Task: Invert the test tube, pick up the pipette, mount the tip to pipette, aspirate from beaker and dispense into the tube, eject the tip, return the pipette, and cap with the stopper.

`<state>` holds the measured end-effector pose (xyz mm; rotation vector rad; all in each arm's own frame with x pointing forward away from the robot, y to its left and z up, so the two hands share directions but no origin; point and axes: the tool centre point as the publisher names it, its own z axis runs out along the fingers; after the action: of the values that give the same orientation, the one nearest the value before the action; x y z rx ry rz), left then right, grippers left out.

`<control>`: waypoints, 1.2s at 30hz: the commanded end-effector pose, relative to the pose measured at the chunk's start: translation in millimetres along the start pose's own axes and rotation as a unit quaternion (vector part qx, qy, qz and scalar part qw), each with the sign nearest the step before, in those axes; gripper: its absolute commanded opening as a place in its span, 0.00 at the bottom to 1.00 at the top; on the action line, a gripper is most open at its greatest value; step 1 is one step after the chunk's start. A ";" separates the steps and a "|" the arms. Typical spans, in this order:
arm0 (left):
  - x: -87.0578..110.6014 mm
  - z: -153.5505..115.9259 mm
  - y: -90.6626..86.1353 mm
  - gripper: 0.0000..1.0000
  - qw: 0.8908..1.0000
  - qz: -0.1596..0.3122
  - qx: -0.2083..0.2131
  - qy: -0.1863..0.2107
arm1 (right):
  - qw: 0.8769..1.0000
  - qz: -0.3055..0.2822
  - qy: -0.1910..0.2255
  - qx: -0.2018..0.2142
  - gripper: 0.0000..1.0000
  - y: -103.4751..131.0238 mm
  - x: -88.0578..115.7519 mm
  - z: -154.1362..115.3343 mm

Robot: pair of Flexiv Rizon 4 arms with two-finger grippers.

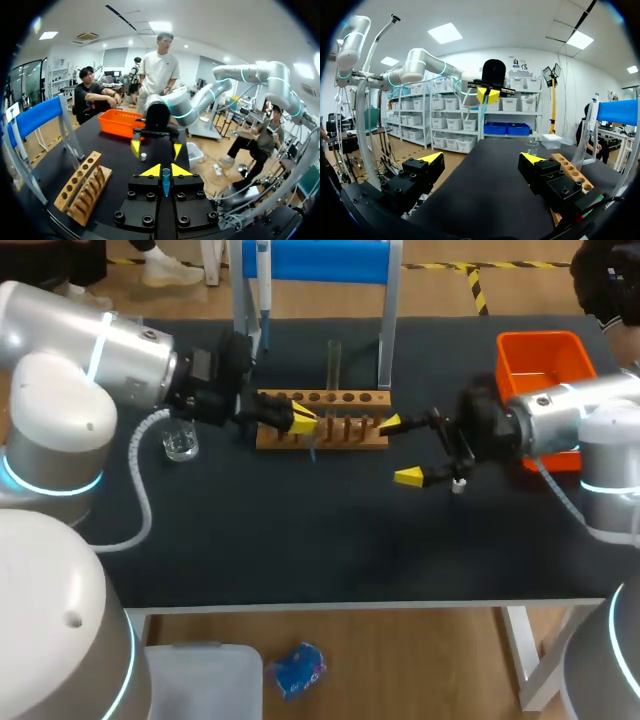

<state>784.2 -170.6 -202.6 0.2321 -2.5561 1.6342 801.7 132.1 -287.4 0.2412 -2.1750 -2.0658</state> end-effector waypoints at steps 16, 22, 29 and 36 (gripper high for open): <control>-11.8 23.1 0.6 0.00 1.000 0.007 -0.012 -0.005 | 1.000 0.000 0.009 0.000 1.00 0.2 -6.0 16.2; -16.2 42.6 1.6 0.00 1.000 0.017 -0.010 0.004 | 1.000 -0.005 0.015 -0.003 1.00 6.6 -6.5 31.3; -17.2 58.0 0.8 0.00 1.000 0.025 -0.007 0.016 | 1.000 0.000 0.013 -0.004 1.00 6.7 -9.8 41.9; -17.6 67.7 0.1 0.00 0.999 0.032 -0.012 0.019 | 1.000 0.004 0.012 -0.016 1.00 9.7 -14.1 50.7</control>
<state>799.0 -224.9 -230.0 0.1184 -2.5818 1.6081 803.5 179.9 -278.3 0.2511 -2.1261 -2.0779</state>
